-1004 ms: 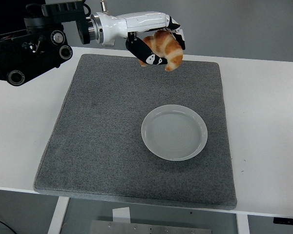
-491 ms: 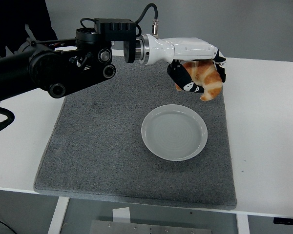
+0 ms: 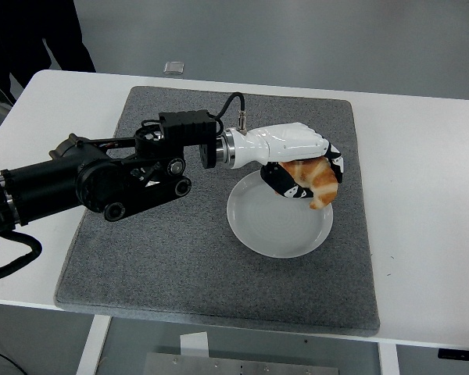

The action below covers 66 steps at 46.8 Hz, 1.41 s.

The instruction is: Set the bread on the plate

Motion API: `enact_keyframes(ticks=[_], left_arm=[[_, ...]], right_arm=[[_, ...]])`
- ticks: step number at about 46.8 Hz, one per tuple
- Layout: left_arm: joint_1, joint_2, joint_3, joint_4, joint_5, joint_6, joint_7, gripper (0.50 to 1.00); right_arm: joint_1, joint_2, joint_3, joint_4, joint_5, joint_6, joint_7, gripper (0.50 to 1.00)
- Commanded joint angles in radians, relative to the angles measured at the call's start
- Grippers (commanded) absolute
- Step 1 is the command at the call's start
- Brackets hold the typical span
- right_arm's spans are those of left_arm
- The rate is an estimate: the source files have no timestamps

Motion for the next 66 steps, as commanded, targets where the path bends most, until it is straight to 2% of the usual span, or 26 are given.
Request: enact_keyframes(ticks=[1,4,12,16,25,47,55,66], left_arm=[[0.016,-0.014,0.02,0.027,0.001,0.024,-0.011,0.5],[0.017,-0.026,0.064,0.052,0.001,0.062,-0.022,0.5],[0.017,-0.077,0.21,0.153,-0.01,0.209,-0.05,0.5],[0.023,-0.098,0.244,0.196,-0.019,0.249,-0.061,0.5],[0.046,-0.117,0.238,0.21,-0.027,0.257,-0.061,0.5],[0.062,-0.111,0.238,0.196,-0.067,0.257,-0.061,0.5],[0.06,-0.094,0.236,0.158,-0.088,0.257,-0.059,0.5],[0.056,-0.023,0.236,0.058,-0.15,0.253,-0.051,0.5]], right_arm=[[0.0,0.0,0.0,0.0,0.0,0.0,0.0,0.952],[0.0,0.0,0.0,0.0,0.0,0.0,0.0,0.952],[0.0,0.0,0.0,0.0,0.0,0.0,0.0,0.952],[0.0,0.0,0.0,0.0,0.0,0.0,0.0,0.952],[0.0,0.0,0.0,0.0,0.0,0.0,0.0,0.952],[0.0,0.0,0.0,0.0,0.0,0.0,0.0,0.952],[0.0,0.0,0.0,0.0,0.0,0.0,0.0,0.952],[0.0,0.0,0.0,0.0,0.0,0.0,0.0,0.952]])
